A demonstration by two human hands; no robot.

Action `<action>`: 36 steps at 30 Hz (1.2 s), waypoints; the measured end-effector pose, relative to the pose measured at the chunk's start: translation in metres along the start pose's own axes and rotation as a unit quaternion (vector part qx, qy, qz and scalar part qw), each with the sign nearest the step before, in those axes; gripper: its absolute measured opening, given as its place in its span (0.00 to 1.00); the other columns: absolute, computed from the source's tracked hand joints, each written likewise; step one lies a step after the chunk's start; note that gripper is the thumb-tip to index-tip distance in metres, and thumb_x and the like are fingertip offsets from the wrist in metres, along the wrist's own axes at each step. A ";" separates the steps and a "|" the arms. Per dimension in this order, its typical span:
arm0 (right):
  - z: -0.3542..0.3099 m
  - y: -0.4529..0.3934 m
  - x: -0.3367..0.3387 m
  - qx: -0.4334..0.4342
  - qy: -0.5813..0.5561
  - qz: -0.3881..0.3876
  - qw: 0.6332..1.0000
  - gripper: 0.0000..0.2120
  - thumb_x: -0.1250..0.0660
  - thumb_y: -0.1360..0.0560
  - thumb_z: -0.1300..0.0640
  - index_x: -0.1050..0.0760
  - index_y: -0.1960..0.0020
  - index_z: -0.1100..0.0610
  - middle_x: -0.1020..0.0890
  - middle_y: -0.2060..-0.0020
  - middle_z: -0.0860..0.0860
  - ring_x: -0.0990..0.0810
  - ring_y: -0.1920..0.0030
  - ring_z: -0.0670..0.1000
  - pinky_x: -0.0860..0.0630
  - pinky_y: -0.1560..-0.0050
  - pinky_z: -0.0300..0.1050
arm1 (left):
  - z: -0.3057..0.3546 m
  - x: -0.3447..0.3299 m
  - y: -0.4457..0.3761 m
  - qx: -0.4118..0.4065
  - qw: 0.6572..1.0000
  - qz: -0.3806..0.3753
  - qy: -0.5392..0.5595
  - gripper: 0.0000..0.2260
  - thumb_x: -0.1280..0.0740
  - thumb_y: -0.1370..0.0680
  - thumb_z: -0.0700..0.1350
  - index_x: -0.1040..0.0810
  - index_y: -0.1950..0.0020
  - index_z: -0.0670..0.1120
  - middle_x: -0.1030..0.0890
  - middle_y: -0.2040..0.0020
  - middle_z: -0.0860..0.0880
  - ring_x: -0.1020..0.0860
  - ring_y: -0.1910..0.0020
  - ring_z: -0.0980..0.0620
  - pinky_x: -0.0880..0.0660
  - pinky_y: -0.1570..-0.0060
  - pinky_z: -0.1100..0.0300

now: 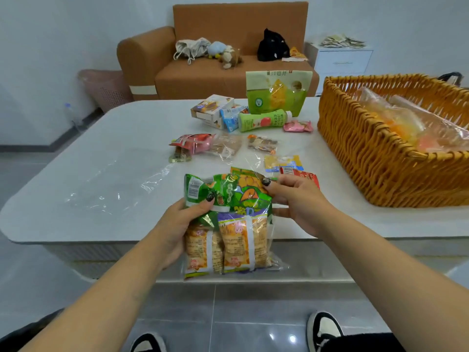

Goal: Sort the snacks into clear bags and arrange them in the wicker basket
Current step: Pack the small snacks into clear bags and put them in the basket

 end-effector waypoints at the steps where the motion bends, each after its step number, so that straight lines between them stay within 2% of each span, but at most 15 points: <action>1: 0.001 -0.001 0.000 -0.002 0.016 0.003 1.000 0.07 0.32 0.24 0.62 0.25 0.61 0.58 0.18 0.64 0.54 0.19 0.63 0.52 0.22 0.68 0.43 | 0.004 0.001 0.000 -0.007 1.000 -0.003 0.020 0.25 0.27 0.31 0.50 0.22 0.37 0.41 0.18 0.42 0.38 0.19 0.45 0.40 0.22 0.44 0.45; 3: 0.002 -0.003 -0.001 -0.004 0.051 -0.001 0.999 0.10 0.32 0.25 0.63 0.25 0.64 0.57 0.18 0.66 0.54 0.20 0.64 0.52 0.23 0.69 0.41 | 0.016 0.005 -0.002 -0.028 0.998 0.002 0.051 0.19 0.29 0.29 0.49 0.22 0.39 0.45 0.17 0.42 0.42 0.18 0.44 0.43 0.23 0.42 0.45; 5: 0.002 -0.005 -0.005 -0.006 0.082 -0.014 0.997 0.13 0.31 0.25 0.62 0.24 0.68 0.54 0.19 0.66 0.53 0.20 0.65 0.51 0.23 0.69 0.41 | 0.027 0.013 -0.007 -0.047 0.998 0.023 0.032 0.18 0.27 0.29 0.45 0.23 0.39 0.48 0.16 0.44 0.46 0.17 0.45 0.47 0.20 0.47 0.47; 7: 0.002 -0.010 -0.007 -0.008 0.101 -0.023 0.995 0.14 0.31 0.25 0.61 0.23 0.69 0.54 0.19 0.66 0.53 0.20 0.64 0.51 0.23 0.68 0.41 | 0.034 0.018 -0.012 -0.059 0.997 0.039 -0.002 0.15 0.30 0.25 0.40 0.22 0.39 0.48 0.15 0.46 0.46 0.16 0.47 0.48 0.19 0.52 0.51; 8: 0.001 -0.011 -0.009 -0.008 0.104 -0.026 0.994 0.11 0.31 0.25 0.61 0.21 0.66 0.54 0.18 0.66 0.52 0.20 0.64 0.50 0.23 0.67 0.41 | 0.035 0.019 -0.014 -0.061 0.997 0.047 -0.010 0.13 0.33 0.23 0.38 0.22 0.39 0.47 0.15 0.47 0.45 0.16 0.48 0.48 0.18 0.54 0.53; 10: 0.001 -0.015 -0.011 -0.009 0.093 -0.044 0.995 0.03 0.32 0.24 0.60 0.19 0.53 0.55 0.16 0.62 0.50 0.18 0.62 0.48 0.23 0.66 0.39 | 0.034 0.022 -0.019 -0.065 0.996 0.062 -0.018 0.10 0.36 0.21 0.35 0.20 0.43 0.45 0.15 0.48 0.43 0.16 0.49 0.47 0.17 0.55 0.54; 11: 0.003 -0.018 -0.012 -0.013 0.082 -0.056 0.995 0.07 0.32 0.24 0.60 0.19 0.47 0.55 0.16 0.59 0.50 0.18 0.60 0.47 0.22 0.65 0.39 | 0.033 0.023 -0.022 -0.069 0.995 0.068 -0.024 0.10 0.36 0.21 0.34 0.20 0.44 0.44 0.15 0.48 0.43 0.16 0.49 0.47 0.17 0.54 0.55; 13: 0.004 -0.021 -0.014 -0.025 0.059 -0.072 0.995 0.10 0.33 0.23 0.60 0.20 0.43 0.55 0.15 0.59 0.49 0.17 0.61 0.45 0.21 0.64 0.40 | 0.034 0.023 -0.028 -0.074 0.994 0.072 -0.031 0.10 0.37 0.21 0.34 0.20 0.44 0.44 0.15 0.48 0.43 0.16 0.49 0.46 0.18 0.51 0.54; 17: -0.002 -0.030 -0.008 -0.013 0.038 -0.018 0.999 0.04 0.33 0.24 0.63 0.19 0.55 0.61 0.17 0.64 0.51 0.20 0.67 0.47 0.22 0.68 0.39 | 0.036 0.018 -0.038 -0.067 0.994 0.069 -0.048 0.09 0.35 0.21 0.35 0.20 0.44 0.44 0.15 0.48 0.43 0.16 0.49 0.47 0.19 0.48 0.52; 19: -0.003 -0.035 -0.002 -0.007 0.040 0.012 0.999 0.05 0.33 0.24 0.63 0.19 0.56 0.61 0.17 0.61 0.54 0.20 0.66 0.49 0.21 0.67 0.40 | 0.037 0.014 -0.041 -0.050 0.997 0.056 -0.027 0.12 0.32 0.24 0.41 0.22 0.41 0.42 0.15 0.48 0.41 0.15 0.50 0.47 0.18 0.50 0.53; 22: -0.001 -0.040 0.002 -0.015 0.037 0.026 0.999 0.05 0.33 0.24 0.63 0.18 0.55 0.61 0.17 0.60 0.55 0.21 0.65 0.50 0.22 0.68 0.39 | 0.036 0.011 -0.044 0.012 0.999 -0.011 -0.028 0.20 0.31 0.28 0.49 0.23 0.39 0.42 0.16 0.46 0.41 0.17 0.46 0.45 0.19 0.48 0.49; 26: -0.001 -0.046 0.004 -0.031 0.023 0.004 0.999 0.11 0.33 0.24 0.63 0.15 0.63 0.57 0.15 0.59 0.53 0.20 0.61 0.51 0.21 0.60 0.42 | 0.032 0.012 -0.048 0.040 0.994 -0.061 -0.081 0.22 0.26 0.32 0.38 0.22 0.39 0.42 0.16 0.45 0.42 0.16 0.47 0.47 0.19 0.52 0.54; 29: -0.001 -0.053 0.009 -0.035 0.011 -0.014 0.999 0.14 0.34 0.24 0.63 0.15 0.65 0.55 0.15 0.56 0.54 0.20 0.59 0.51 0.21 0.56 0.45 | 0.033 0.013 -0.055 0.039 0.993 -0.064 -0.089 0.17 0.33 0.27 0.33 0.21 0.39 0.42 0.16 0.45 0.42 0.16 0.47 0.46 0.18 0.53 0.55; 33: -0.001 -0.062 0.017 -0.049 0.008 -0.038 0.998 0.07 0.31 0.29 0.58 0.14 0.60 0.56 0.16 0.55 0.53 0.24 0.53 0.54 0.22 0.56 0.44 | 0.041 0.013 -0.063 0.019 0.994 -0.053 -0.093 0.14 0.38 0.22 0.33 0.19 0.43 0.45 0.15 0.46 0.44 0.17 0.46 0.48 0.18 0.50 0.54; 36: -0.005 -0.067 0.022 -0.050 0.021 -0.060 0.997 0.09 0.30 0.33 0.54 0.14 0.58 0.54 0.20 0.54 0.56 0.25 0.55 0.53 0.22 0.60 0.41 | 0.047 0.007 -0.068 0.005 0.996 -0.053 -0.067 0.14 0.34 0.28 0.36 0.18 0.44 0.46 0.15 0.48 0.43 0.16 0.48 0.49 0.18 0.52 0.56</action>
Point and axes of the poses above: each hand's wrist, its own y-axis away from the middle knuckle, its own x-axis out of the back of the hand, z = x × y, the point moved 7 cm from there along -y, towards the middle knuckle
